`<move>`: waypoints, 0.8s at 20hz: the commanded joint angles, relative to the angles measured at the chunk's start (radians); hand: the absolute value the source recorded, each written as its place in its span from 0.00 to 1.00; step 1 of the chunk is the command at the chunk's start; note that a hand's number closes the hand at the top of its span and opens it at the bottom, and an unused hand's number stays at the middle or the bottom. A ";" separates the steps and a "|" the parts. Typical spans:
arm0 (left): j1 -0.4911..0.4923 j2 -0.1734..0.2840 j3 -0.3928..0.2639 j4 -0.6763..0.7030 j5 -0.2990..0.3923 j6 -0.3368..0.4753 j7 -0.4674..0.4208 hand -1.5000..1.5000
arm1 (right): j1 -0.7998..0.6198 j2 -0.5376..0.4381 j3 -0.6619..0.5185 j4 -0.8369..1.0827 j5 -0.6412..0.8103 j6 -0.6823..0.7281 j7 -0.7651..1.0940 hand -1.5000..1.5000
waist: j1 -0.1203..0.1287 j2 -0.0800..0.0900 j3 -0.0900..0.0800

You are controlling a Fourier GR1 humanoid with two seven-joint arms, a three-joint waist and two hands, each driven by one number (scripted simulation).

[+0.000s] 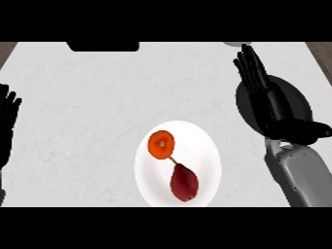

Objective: Pick the pear from the plate and place it in the pan

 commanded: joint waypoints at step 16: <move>0.021 -0.231 -0.320 -0.103 -0.134 -0.058 -0.053 0.50 | -0.002 -0.220 0.078 0.272 -0.057 0.605 0.022 0.00 | 0.032 0.019 0.025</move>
